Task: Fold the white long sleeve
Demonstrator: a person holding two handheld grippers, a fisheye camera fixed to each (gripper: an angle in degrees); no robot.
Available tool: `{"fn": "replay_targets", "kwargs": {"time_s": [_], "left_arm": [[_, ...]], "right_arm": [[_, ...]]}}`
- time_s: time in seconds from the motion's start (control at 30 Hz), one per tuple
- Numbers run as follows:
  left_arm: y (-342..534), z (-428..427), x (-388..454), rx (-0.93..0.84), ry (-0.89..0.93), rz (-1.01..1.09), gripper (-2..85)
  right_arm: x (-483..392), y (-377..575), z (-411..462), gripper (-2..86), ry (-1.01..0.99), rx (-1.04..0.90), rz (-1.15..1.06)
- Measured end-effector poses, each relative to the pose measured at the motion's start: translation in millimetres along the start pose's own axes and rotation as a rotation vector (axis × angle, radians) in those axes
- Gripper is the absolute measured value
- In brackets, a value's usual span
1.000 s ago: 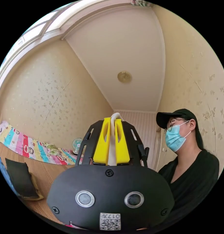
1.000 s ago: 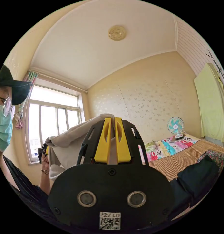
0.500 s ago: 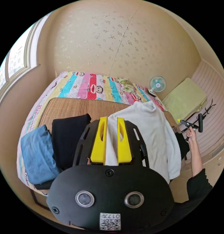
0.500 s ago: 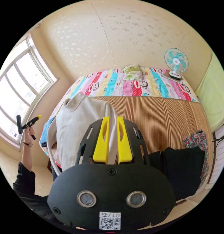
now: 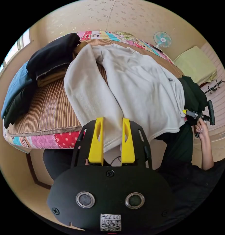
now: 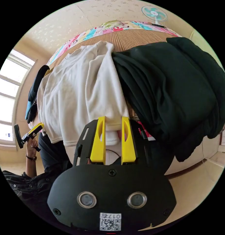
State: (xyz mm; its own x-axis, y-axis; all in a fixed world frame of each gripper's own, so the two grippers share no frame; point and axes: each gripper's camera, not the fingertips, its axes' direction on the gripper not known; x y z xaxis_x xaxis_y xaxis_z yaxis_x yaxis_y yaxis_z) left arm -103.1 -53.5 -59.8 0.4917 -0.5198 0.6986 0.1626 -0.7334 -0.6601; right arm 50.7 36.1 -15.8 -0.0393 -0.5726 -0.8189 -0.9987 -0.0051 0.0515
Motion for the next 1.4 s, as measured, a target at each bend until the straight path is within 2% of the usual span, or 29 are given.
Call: {"fn": "replay_targets", "kwargs": {"time_s": [0.03,0.1,0.17,0.23,0.3,0.37,0.43,0.5,0.57,0.67,0.73,0.77,0.87,0.93,0.97,1.0,1.1,1.17,1.27,1.3,1.4], "left_arm": [[-9.1,-5.1,-5.8,-0.063,0.016,0.022,5.4],[-19.5,-30.5,-29.6,-0.09,0.139,0.016,2.8],[-23.6,-80.9,-70.0,0.041,0.279,0.011,2.2],[-26.2,-161.7,-146.7,0.264,0.392,-0.062,2.2],[-18.5,-212.1,-211.8,0.429,0.411,-0.185,2.6],[4.4,-243.0,-277.2,0.539,0.312,-0.406,2.5],[56.6,-256.3,-330.2,0.646,0.232,-0.719,7.9],[85.3,-251.9,-327.7,0.734,0.239,-0.748,9.0],[89.1,-230.8,-304.7,0.719,0.222,-0.713,9.0],[36.8,-160.3,-246.5,0.492,0.319,-0.514,10.0],[-23.4,-97.6,-187.9,0.28,0.437,-0.277,10.5],[-35.3,-84.7,-173.2,0.247,0.444,-0.231,10.4],[-70.3,-31.5,-112.1,0.144,0.32,-0.031,9.2],[-64.1,13.6,-92.8,0.01,0.218,-0.034,7.0],[-54.5,9.4,-91.1,0.068,0.19,-0.043,6.1],[-39.4,4.4,-86.6,0.085,0.13,-0.036,5.0],[-3.9,-10.5,-74.9,0.048,0.025,0.004,4.4],[16.0,-20.1,-83.8,0.023,0.046,-0.036,3.9],[48.7,-58.8,-149.7,0.229,0.217,-0.245,5.8],[57.9,-73.2,-190.7,0.334,0.301,-0.381,7.6],[67.3,-84.7,-298.0,0.529,0.484,-0.662,13.0]], "right_arm": [[6.6,-2.1,-10.0,5.5,-0.084,0.016,0.032],[2.0,-11.0,-39.7,3.8,-0.091,0.033,-0.001],[-10.5,-18.4,-89.6,3.1,0.014,0.129,-0.089],[-9.9,-39.2,-156.1,2.6,0.158,0.236,-0.184],[14.4,-64.2,-191.0,2.3,0.204,0.298,-0.146],[52.4,-80.9,-218.7,1.9,0.259,0.42,0.022],[80.6,-76.6,-242.2,1.8,0.278,0.504,0.209],[70.6,-54.1,-245.9,2.0,0.205,0.603,0.191],[45.9,-35.9,-228.5,2.1,0.125,0.639,0.116],[-12.8,-36.1,-168.3,2.3,0.016,0.519,-0.063],[-63.0,-54.3,-111.9,2.3,-0.069,0.365,-0.212],[-74.1,-58.9,-98.4,2.3,-0.089,0.327,-0.234],[-123.4,-69.1,-36.5,2.4,-0.083,0.182,-0.365],[-135.9,-67.7,23.7,2.3,0.084,-0.017,-0.374],[-133.3,-64.2,36.0,2.3,0.106,-0.061,-0.356],[-126.2,-44.6,28.0,2.2,0.065,0.07,-0.338],[-111.7,-3.7,17.4,1.7,0.027,0.075,-0.331],[-104.5,17.5,9.0,1.4,0.008,0.069,-0.321],[-91.5,31.6,2.1,0.8,-0.011,-0.005,-0.308],[-84.3,32.4,-5.5,0.7,-0.043,0.002,-0.281],[-77.5,27.5,-31.7,0.6,-0.124,0.128,-0.265]]}}
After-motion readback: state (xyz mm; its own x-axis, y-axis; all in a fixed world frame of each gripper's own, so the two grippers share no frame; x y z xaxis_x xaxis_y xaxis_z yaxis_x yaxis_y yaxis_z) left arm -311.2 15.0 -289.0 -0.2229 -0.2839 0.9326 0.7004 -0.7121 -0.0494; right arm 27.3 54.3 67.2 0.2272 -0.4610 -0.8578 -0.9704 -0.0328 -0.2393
